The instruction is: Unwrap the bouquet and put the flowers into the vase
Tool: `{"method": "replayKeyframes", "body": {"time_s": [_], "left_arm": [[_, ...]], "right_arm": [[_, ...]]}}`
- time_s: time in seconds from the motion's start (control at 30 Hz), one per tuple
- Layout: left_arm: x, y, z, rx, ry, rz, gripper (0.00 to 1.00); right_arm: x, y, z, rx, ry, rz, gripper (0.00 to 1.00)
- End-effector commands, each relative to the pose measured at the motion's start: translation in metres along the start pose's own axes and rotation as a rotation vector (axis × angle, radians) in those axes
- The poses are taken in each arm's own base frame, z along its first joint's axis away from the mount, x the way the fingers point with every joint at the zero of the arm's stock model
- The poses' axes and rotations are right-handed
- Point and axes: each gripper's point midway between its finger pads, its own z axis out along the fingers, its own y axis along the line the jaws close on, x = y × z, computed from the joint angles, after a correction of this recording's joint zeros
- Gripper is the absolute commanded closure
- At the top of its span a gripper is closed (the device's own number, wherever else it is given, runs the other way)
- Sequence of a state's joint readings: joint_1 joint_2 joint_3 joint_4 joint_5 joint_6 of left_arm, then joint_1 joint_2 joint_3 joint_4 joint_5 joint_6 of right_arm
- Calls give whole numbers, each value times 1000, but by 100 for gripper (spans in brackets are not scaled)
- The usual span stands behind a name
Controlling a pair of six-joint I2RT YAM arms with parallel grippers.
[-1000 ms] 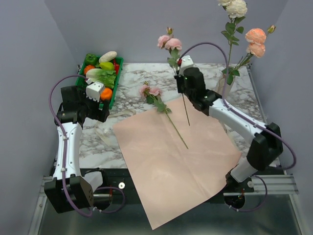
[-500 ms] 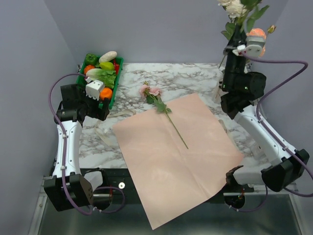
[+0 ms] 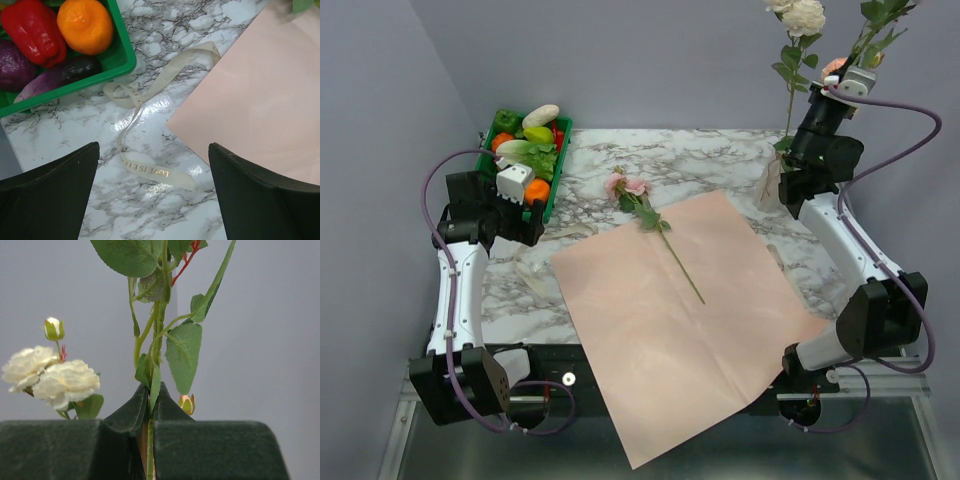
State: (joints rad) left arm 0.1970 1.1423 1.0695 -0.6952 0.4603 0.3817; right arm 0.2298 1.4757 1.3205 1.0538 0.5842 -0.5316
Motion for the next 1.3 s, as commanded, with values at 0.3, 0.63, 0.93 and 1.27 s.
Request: {"method": "replayKeyframes", "body": {"time_s": [0.3, 0.63, 0.93, 1.27], "left_arm": [[-6, 13, 8, -23, -14, 20, 1], [-4, 17, 10, -23, -4, 21, 1], [-1, 16, 11, -20, 2, 17, 1], [0, 16, 12, -17, 5, 15, 1]], "right_arm": [[66, 3, -12, -5, 64, -25, 99], [69, 13, -12, -32, 26, 0, 99], [57, 17, -5, -41, -9, 31, 99], [45, 21, 2, -57, -41, 48, 99]]}}
